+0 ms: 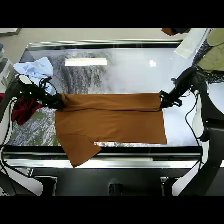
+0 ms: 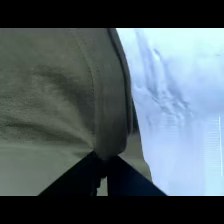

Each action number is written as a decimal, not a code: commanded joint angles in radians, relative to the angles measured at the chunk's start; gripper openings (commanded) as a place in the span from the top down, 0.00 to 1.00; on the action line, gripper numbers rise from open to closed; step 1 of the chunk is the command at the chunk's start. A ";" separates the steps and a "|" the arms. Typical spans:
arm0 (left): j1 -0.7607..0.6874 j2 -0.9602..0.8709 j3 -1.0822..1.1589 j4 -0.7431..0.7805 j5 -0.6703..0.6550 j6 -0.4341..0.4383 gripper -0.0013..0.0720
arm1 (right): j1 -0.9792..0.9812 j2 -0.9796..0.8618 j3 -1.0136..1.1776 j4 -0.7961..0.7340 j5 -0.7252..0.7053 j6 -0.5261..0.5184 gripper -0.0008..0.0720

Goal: Fold the clothes and pants, and hang the long-sleeved shirts on hangers.

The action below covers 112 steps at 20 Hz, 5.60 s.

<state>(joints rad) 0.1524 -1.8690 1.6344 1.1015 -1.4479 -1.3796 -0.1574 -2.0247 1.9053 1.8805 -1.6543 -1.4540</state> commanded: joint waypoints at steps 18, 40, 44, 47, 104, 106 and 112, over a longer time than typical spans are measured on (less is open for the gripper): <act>0.406 0.697 -0.871 -0.123 0.058 -0.123 0.36 | -0.225 0.610 -0.727 0.220 0.295 -0.318 0.25; 0.055 0.808 -1.228 -0.242 0.286 -0.169 0.75 | -0.225 0.726 -0.840 0.328 0.286 -0.306 0.25; 0.053 0.808 -1.227 -0.246 0.278 -0.165 0.96 | -0.233 0.726 -0.840 0.385 0.237 -0.341 0.25; 0.053 0.808 -1.227 -0.246 0.275 -0.161 0.96 | -0.327 0.726 -0.841 0.353 0.245 -0.360 0.24; 0.051 0.306 -0.328 -0.112 0.162 -0.101 0.96 | -0.097 0.565 -0.800 0.300 0.556 -0.254 0.95; 0.045 0.232 -0.222 -0.116 0.130 -0.105 0.96 | -0.097 0.540 -0.754 0.276 0.566 -0.224 0.95; 0.032 0.069 -0.009 -0.126 0.076 -0.117 0.96 | -0.097 0.517 -0.722 0.255 0.633 -0.198 0.95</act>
<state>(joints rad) 0.1944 -1.7222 1.5311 0.9775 -1.3479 -1.4921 -0.2550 -1.4921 1.1664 2.1468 -1.0637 -1.6726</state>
